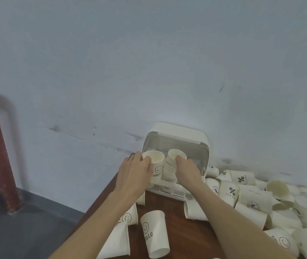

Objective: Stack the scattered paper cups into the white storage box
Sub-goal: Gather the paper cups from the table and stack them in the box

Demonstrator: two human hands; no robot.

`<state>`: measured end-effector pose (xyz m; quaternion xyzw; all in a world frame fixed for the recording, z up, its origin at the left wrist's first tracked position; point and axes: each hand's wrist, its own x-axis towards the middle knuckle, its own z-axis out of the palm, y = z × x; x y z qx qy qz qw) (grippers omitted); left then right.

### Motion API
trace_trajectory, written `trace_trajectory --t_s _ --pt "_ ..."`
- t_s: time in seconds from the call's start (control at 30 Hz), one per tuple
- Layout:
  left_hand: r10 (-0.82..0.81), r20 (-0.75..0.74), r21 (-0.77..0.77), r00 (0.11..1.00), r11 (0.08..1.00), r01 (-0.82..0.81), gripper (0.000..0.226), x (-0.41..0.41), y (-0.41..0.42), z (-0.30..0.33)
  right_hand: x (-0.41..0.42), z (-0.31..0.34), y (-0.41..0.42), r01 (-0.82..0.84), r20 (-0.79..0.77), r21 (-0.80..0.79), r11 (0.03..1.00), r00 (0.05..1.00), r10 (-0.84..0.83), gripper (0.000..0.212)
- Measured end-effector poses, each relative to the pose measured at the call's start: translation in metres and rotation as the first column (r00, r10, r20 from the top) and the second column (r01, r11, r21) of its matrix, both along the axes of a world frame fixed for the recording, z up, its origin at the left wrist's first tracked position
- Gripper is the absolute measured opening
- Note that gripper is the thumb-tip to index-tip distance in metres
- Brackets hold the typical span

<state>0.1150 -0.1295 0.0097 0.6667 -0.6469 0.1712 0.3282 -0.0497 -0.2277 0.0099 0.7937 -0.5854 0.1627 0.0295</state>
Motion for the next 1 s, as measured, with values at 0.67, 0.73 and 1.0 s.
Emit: trace_trajectory --t_s 0.67,0.73,1.0 --pt "0.052 -0.112 -0.043 0.992 0.997 -0.058 0.025 0.003 -0.048 0.032 0.001 0.014 0.000 -0.012 -0.157 0.032 0.999 0.987 0.017 0.024" --pt "0.060 -0.099 -0.033 0.993 0.997 -0.064 0.025 0.003 -0.053 0.028 0.001 0.012 0.000 -0.012 -0.138 0.014 1.000 0.990 0.014 0.023" --pt "0.054 -0.049 0.090 0.997 0.995 -0.050 0.030 0.005 -0.066 0.011 -0.001 0.011 0.004 0.035 -0.007 -0.120 0.992 0.999 -0.037 0.016"
